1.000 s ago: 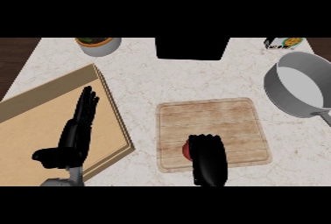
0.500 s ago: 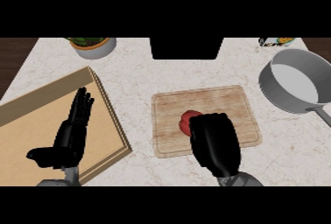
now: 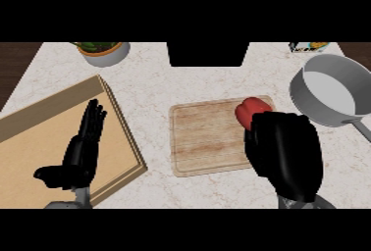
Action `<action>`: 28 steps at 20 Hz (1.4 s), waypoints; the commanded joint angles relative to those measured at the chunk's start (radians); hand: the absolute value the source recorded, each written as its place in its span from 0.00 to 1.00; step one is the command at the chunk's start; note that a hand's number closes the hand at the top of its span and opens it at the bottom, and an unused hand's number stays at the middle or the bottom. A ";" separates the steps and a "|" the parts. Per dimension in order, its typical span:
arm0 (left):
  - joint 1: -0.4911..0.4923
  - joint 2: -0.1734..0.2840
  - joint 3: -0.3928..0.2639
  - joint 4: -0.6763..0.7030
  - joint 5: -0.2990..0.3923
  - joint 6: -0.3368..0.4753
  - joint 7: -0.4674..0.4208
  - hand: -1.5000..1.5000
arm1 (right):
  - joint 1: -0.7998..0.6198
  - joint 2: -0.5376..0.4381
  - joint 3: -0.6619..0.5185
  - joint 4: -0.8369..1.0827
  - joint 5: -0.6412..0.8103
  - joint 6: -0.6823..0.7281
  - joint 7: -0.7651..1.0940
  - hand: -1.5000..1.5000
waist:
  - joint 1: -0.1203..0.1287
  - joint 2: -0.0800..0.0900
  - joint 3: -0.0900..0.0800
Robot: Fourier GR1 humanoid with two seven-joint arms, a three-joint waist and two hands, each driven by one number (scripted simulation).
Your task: Pick the bell pepper from the cutting board and place it in the pot
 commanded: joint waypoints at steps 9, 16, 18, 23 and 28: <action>0.001 0.000 0.023 0.024 0.004 -0.049 -0.034 0.50 | 0.005 -0.132 -0.381 0.059 -0.132 -0.039 -0.137 1.00 | 0.002 0.002 0.000; 0.011 -0.034 -0.023 -0.083 -0.051 0.012 0.059 0.50 | -0.010 -0.194 -0.556 0.352 -0.218 -0.227 -0.334 1.00 | 0.009 0.003 0.001; 0.086 -0.042 -0.030 -0.056 -0.047 -0.008 -0.024 0.50 | -0.086 -0.271 -0.635 0.379 -0.300 -0.113 -0.356 1.00 | 0.009 0.002 0.000; -0.026 -0.020 0.013 -0.075 -0.044 0.003 0.100 0.50 | -0.129 -0.325 -0.711 0.617 -0.383 -0.163 -0.516 1.00 | 0.009 0.004 0.001; 0.019 -0.040 -0.007 -0.033 -0.043 -0.022 0.010 0.50 | -0.177 -0.351 -0.720 0.865 -0.407 -0.169 -0.634 1.00 | 0.017 0.006 0.001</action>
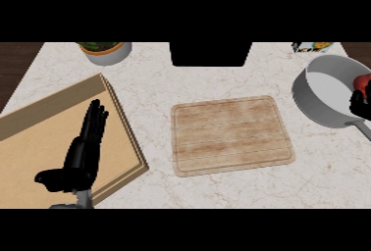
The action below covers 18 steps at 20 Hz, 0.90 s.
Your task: Pick the bell pepper from the cutting board and place it in the pot
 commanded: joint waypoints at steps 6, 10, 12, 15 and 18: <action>0.011 0.014 0.010 0.004 0.008 -0.036 -0.014 0.50 | -0.111 -0.013 -0.063 0.456 -0.022 -0.068 -0.101 1.00 | 0.011 0.002 0.001; -0.033 0.003 0.023 0.029 0.014 -0.025 -0.001 0.50 | -0.157 -0.106 -0.098 0.648 0.014 -0.033 -0.061 0.00 | 0.018 0.008 0.001; -0.063 -0.010 0.027 0.057 0.010 -0.017 -0.006 0.50 | -0.130 -0.087 -0.107 0.665 -0.044 -0.016 -0.184 0.00 | 0.004 0.005 0.001; -0.035 -0.007 0.004 -0.028 -0.004 -0.003 0.050 0.50 | -0.181 -0.085 -0.185 0.673 -0.158 0.001 -0.304 0.00 | 0.010 0.002 0.003; -0.030 -0.007 0.024 0.015 0.012 -0.014 0.013 0.50 | -0.189 -0.016 -0.280 0.623 -0.278 -0.068 -0.374 0.00 | -0.005 -0.001 0.003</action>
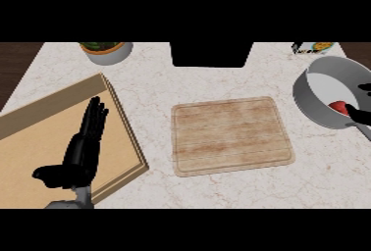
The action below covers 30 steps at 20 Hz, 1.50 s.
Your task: Pick the bell pepper from the cutting board and place it in the pot
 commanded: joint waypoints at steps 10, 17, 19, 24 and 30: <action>-0.020 0.019 0.022 -0.009 0.008 -0.013 0.026 0.50 | -0.055 -0.041 -0.357 0.166 -0.439 0.061 -0.303 0.00 | 0.006 0.010 0.012; -0.018 -0.010 0.002 0.007 -0.017 0.002 0.008 0.50 | -0.029 -0.204 -0.400 0.331 -0.493 0.124 -0.432 0.00 | 0.010 0.012 0.012; 0.001 0.003 0.011 -0.029 0.005 -0.015 0.028 0.50 | 0.012 -0.248 -0.433 0.331 -0.531 0.173 -0.462 0.00 | 0.007 0.009 0.012; -0.035 -0.002 0.016 0.014 -0.004 -0.016 0.006 0.50 | 0.049 -0.278 -0.439 0.402 -0.540 0.208 -0.558 0.00 | 0.013 0.015 0.014; 0.032 -0.018 -0.006 0.002 -0.015 -0.012 -0.026 0.50 | 0.086 -0.361 -0.467 0.433 -0.572 0.251 -0.569 0.00 | 0.017 0.015 0.015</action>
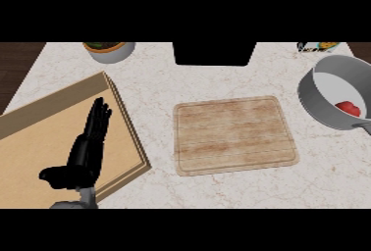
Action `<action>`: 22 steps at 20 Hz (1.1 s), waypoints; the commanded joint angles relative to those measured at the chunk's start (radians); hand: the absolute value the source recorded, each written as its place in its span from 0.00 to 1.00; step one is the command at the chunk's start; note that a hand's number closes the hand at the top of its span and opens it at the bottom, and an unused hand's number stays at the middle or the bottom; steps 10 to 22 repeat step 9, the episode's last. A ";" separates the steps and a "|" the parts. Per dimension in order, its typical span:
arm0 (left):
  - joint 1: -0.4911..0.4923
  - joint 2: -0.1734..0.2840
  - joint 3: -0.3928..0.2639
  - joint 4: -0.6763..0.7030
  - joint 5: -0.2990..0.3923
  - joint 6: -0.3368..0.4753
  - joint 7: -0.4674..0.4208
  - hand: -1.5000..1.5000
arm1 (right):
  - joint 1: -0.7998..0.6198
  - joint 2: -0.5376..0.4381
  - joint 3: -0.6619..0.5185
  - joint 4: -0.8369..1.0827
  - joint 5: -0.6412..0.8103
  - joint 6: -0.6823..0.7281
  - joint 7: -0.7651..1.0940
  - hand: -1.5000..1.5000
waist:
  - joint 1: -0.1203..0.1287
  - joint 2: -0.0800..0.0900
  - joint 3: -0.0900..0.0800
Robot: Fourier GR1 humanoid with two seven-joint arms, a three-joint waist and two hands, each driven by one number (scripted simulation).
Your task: Pick the bell pepper from the cutting board and place it in the pot
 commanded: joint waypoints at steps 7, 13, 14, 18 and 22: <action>0.009 0.023 0.011 -0.053 0.013 -0.019 0.029 0.50 | 0.054 -0.070 -0.082 0.054 -0.086 -0.017 -0.010 0.00 | 0.009 0.002 0.003; 0.033 -0.003 -0.005 -0.034 0.001 -0.001 0.010 0.50 | 0.090 -0.082 -0.101 0.065 -0.103 -0.008 -0.019 0.00 | 0.005 0.003 0.004; 0.033 -0.003 -0.005 -0.034 0.001 -0.001 0.010 0.50 | 0.090 -0.082 -0.101 0.065 -0.103 -0.008 -0.019 0.00 | 0.005 0.003 0.004; 0.033 -0.003 -0.005 -0.034 0.001 -0.001 0.010 0.50 | 0.090 -0.082 -0.101 0.065 -0.103 -0.008 -0.019 0.00 | 0.005 0.003 0.004; 0.033 -0.003 -0.005 -0.034 0.001 -0.001 0.010 0.50 | 0.090 -0.082 -0.101 0.065 -0.103 -0.008 -0.019 0.00 | 0.005 0.003 0.004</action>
